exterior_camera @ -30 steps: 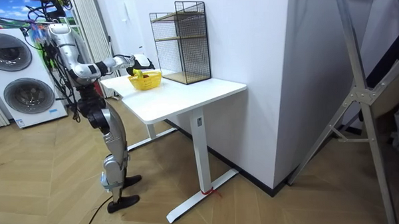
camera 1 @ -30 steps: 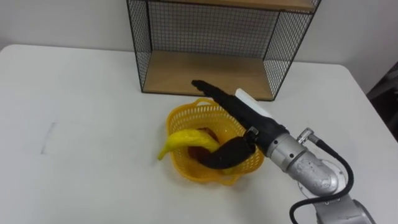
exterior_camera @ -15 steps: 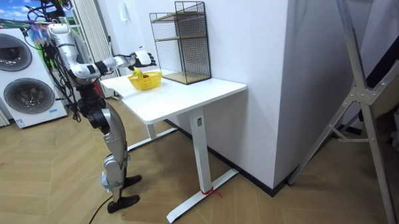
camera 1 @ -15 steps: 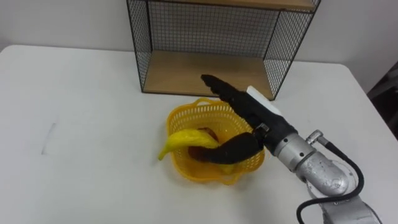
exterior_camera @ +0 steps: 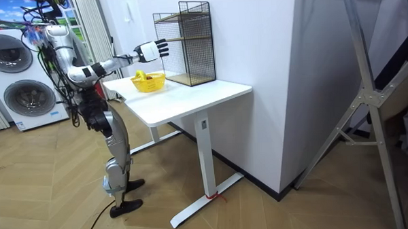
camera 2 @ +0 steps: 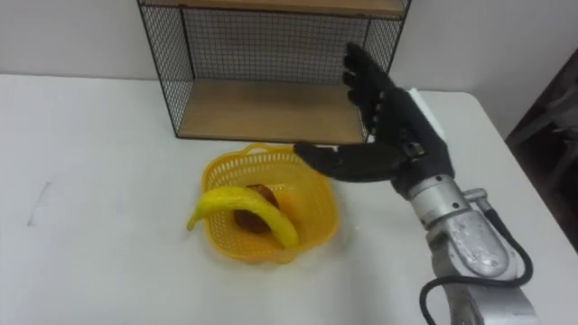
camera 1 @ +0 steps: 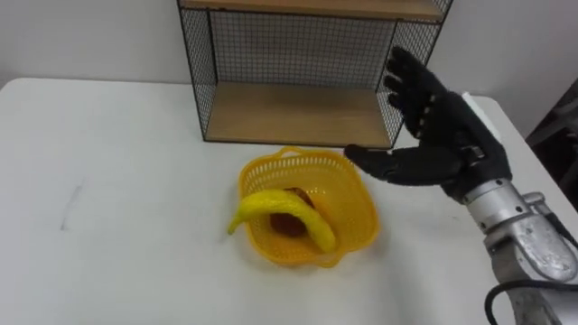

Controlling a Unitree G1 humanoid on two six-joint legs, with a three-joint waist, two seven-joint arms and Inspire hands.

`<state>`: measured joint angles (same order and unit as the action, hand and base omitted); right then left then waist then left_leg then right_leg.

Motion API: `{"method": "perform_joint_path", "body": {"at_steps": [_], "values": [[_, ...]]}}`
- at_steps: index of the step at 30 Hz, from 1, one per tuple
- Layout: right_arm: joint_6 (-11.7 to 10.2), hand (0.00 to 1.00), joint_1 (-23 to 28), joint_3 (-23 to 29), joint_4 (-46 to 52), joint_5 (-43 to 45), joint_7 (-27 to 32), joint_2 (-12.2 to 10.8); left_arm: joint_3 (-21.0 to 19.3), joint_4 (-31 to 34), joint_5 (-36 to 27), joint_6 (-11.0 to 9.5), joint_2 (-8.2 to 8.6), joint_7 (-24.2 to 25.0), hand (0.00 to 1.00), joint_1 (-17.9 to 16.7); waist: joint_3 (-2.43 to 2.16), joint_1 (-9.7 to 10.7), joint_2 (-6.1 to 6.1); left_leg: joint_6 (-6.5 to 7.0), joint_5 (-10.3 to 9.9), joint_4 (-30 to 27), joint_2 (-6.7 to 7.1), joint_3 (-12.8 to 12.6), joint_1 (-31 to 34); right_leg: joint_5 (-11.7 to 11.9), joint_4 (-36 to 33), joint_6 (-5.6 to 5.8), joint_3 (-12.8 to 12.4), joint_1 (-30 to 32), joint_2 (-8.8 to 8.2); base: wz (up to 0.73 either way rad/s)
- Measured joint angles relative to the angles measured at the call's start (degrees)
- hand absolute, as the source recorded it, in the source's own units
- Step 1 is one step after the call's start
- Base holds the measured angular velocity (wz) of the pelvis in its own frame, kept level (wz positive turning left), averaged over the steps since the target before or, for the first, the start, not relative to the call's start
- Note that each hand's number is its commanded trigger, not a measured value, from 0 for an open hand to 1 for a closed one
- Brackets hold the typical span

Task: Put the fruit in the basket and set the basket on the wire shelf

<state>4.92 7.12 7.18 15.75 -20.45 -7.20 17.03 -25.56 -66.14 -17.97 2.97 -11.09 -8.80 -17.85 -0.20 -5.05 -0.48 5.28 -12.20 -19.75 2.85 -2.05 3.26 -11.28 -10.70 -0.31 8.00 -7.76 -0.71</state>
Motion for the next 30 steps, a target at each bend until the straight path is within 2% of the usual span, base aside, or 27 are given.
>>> {"method": "perform_joint_path", "body": {"at_steps": [2, 3, 5, 6, 7, 8, 9, 11, 13, 14, 17, 22, 24, 26, 30], "values": [[0.0, 0.0, 0.6, 1.6, 0.4, 0.2, 3.1, 0.1, -5.0, 3.2, -3.0, -0.3, -0.01, -6.0, 0.0, 0.0, -0.02, 0.0, 0.78, -0.02, 0.2, 0.1, 0.08, 0.2, -0.2, 0.0, 0.0, 0.0, 0.0, 0.0, -0.2, 0.06], [-0.1, 0.0, 1.0, 1.8, 0.4, 0.2, 4.2, 0.0, -6.0, 4.7, -3.4, -0.4, -0.01, -7.7, 0.0, -0.2, 0.0, -0.1, 0.96, -0.04, 0.2, 0.1, 0.06, 0.2, -0.3, 0.0, 0.1, 0.0, 0.1, -0.1, -0.26, 0.05], [-0.1, 0.0, 3.2, 2.9, 0.5, 0.5, 7.5, -0.6, -9.9, 14.5, -1.5, -0.5, 0.23, -14.9, 0.0, -1.3, -0.04, -0.4, 1.06, -0.28, 0.5, 0.7, 0.07, 0.5, -0.8, 0.0, 0.0, 0.0, 0.2, -0.4, -0.29, 0.05], [-0.1, 0.0, 3.7, 3.3, 0.5, 0.7, 8.2, -0.7, -10.9, 17.6, -0.4, -0.6, 0.32, -16.9, 0.0, -1.5, -0.05, -0.5, 1.04, -0.39, 0.7, 0.8, 0.1, 0.6, -0.9, 0.0, 0.1, -0.01, 0.2, -0.4, -0.27, 0.07], [-0.2, 0.0, 4.8, 3.9, 0.5, 0.2, 9.7, -0.7, -12.0, 24.6, 1.7, -0.6, 0.32, -21.3, 0.0, -1.6, -0.04, -0.6, 1.03, -0.5, 0.9, 1.0, 0.18, 0.9, -0.8, 0.0, 0.2, -0.04, 0.5, -0.3, -0.28, 0.04], [-0.2, 0.0, 5.9, 4.4, 0.5, 0.0, 11.3, -0.8, -12.0, 32.0, 4.0, -1.3, 0.32, -25.7, 0.0, -1.4, -0.05, -1.3, 1.05, -0.59, 1.0, 1.1, 0.25, 0.9, -0.6, -0.3, 0.3, -0.36, 0.3, 0.0, -0.34, 0.04], [-0.2, 0.0, 6.4, 4.6, 0.5, 0.0, 12.0, -0.9, -11.9, 35.7, 5.1, -2.0, 0.32, -27.6, 0.0, -1.2, -0.09, -1.6, 1.06, -0.61, 1.1, 1.1, 0.31, 0.9, -0.6, -0.4, 0.4, -0.39, 0.3, 0.0, -0.36, 0.0], [-0.4, 0.0, 8.9, 4.8, 0.5, 0.8, 13.9, -1.2, -11.1, 49.1, 10.0, -4.9, 0.42, -35.4, 0.0, -0.7, -0.25, -1.7, 1.17, -0.6, 1.4, 1.6, 0.54, 1.0, -0.9, -0.6, 0.9, -0.35, 0.1, -0.4, -0.4, 0.04], [-1.0, 0.0, 9.9, 4.9, 0.4, 2.1, 15.4, -2.1, -10.9, 55.5, 14.7, -7.3, 0.69, -39.9, 0.0, -0.4, -0.21, -1.5, 1.11, -0.58, 1.4, 1.8, 0.65, 1.0, -0.8, -0.7, 0.9, -0.3, 0.3, -0.3, -0.35, 0.0], [-1.5, 0.0, 10.7, 4.9, 0.3, 2.3, 16.4, -2.3, -10.8, 58.9, 18.8, -7.8, 1.08, -42.4, 0.0, 0.4, -0.45, -1.4, 1.33, -0.55, 1.4, 1.9, 0.77, 1.0, -0.9, -0.7, 0.9, -0.28, 0.5, -0.2, -0.28, 0.0], [-1.9, 0.0, 11.8, 5.4, -0.4, 2.7, 18.2, -2.3, -10.1, 66.0, 24.4, -8.4, 1.08, -46.0, 0.0, 0.5, -0.43, -1.3, 1.39, -0.52, 1.4, 2.2, 0.81, 0.9, -1.0, -0.7, 0.9, -0.25, 0.6, -0.2, -0.31, 0.0], [-4.4, 0.0, 12.2, 5.3, -3.3, 0.8, 18.9, -2.9, -9.0, 72.6, 24.3, -9.2, 1.23, -47.2, 0.0, 0.5, -0.33, -1.1, 1.51, -0.6, 1.3, 2.6, 0.74, 1.0, -1.4, -0.5, 0.9, -0.31, 1.1, -0.5, -0.26, 0.01], [-5.1, 0.0, 12.2, 5.3, -4.3, 0.4, 18.8, -2.9, -7.5, 74.4, 23.3, -10.4, 1.52, -46.9, 0.0, 0.7, -0.07, -1.1, 1.77, -0.57, 1.2, 2.5, 0.78, 1.3, -1.2, -0.5, 0.8, -0.31, 1.5, -0.6, -0.25, 0.07], [-6.8, 0.0, 12.1, 4.9, -6.2, -0.2, 18.0, -2.9, -4.3, 76.0, 21.6, -11.7, 1.54, -46.1, 0.0, 1.5, 0.29, -1.2, 2.24, -0.57, 1.0, 2.1, 0.8, 1.5, -0.9, -0.5, 0.8, -0.31, 1.6, -0.5, -0.23, 0.05], [-6.9, 0.0, 12.0, 2.8, -6.9, -1.7, 16.1, -3.2, 0.8, 76.8, 16.9, -13.1, 1.58, -42.5, 0.0, 2.3, 0.63, -0.7, 2.4, -0.56, 1.0, 2.2, 0.79, 1.4, -0.9, -0.5, 0.6, -0.31, 1.6, -0.4, -0.26, 0.0]]}}
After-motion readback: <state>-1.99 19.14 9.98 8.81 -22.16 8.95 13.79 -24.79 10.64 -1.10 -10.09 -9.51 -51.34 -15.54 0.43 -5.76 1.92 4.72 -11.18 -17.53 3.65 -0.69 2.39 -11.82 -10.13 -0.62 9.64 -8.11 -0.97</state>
